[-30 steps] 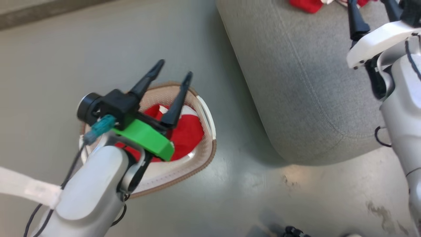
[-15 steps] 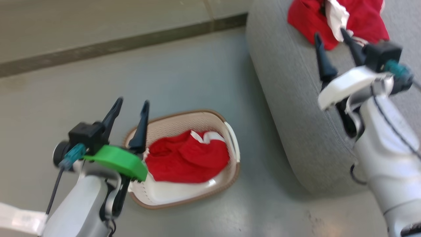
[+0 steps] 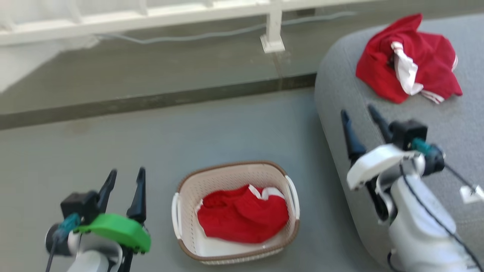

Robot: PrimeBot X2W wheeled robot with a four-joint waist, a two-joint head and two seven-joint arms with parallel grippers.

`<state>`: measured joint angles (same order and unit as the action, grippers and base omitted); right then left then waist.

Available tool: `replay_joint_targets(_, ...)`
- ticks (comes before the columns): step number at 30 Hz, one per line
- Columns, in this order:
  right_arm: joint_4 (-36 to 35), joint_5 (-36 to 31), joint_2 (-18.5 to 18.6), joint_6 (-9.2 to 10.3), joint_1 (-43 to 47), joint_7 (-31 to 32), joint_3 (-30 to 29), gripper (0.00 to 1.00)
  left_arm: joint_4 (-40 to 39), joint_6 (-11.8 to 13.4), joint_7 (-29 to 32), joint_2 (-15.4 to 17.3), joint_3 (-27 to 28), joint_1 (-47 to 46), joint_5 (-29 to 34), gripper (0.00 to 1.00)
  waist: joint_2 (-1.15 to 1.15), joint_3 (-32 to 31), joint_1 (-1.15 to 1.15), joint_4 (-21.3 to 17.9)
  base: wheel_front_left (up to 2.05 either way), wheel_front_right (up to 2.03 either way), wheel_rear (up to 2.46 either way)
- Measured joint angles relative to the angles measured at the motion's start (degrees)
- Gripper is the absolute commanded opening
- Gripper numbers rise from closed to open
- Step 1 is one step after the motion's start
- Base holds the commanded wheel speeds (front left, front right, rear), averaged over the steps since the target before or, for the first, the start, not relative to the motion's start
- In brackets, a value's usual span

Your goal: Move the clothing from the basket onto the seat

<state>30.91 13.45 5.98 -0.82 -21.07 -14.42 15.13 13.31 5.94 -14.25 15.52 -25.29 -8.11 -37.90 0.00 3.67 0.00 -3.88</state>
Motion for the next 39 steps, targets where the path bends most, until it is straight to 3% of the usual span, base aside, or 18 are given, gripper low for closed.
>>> replay_joint_targets(8, -3.6, -0.4, -0.9, 0.85, 5.7, 0.0, 1.5, 1.0, -3.1, 0.5, 0.0, 0.6, 3.9, 6.2, 1.0, 1.0, 0.0, -4.2, 0.0, 1.5, 0.0, 0.0, 0.0)
replay_joint_targets(16, -6.6, -0.4, -1.1, 1.46, 11.0, 0.0, 1.4, 1.0, -6.4, 0.7, 0.0, 0.4, 6.8, 10.7, 3.4, 1.0, 0.0, -5.3, 0.0, 0.4, 0.0, 0.0, 0.0)
replay_joint_targets(24, -9.5, -0.4, -1.0, 2.45, 12.5, 0.0, 0.3, 1.0, -8.4, 0.7, 0.0, 0.3, 7.1, 12.4, 4.8, 1.0, 0.0, -5.5, 0.0, -0.3, 0.0, 0.0, 0.0)
replay_joint_targets(39, -13.3, -0.8, -1.0, 2.5, 14.6, 0.0, 0.1, 1.0, -11.1, 0.7, 0.0, -0.4, 8.2, 14.3, 6.9, 1.0, 0.0, -5.1, 0.0, -0.2, 0.0, 0.0, 0.0)
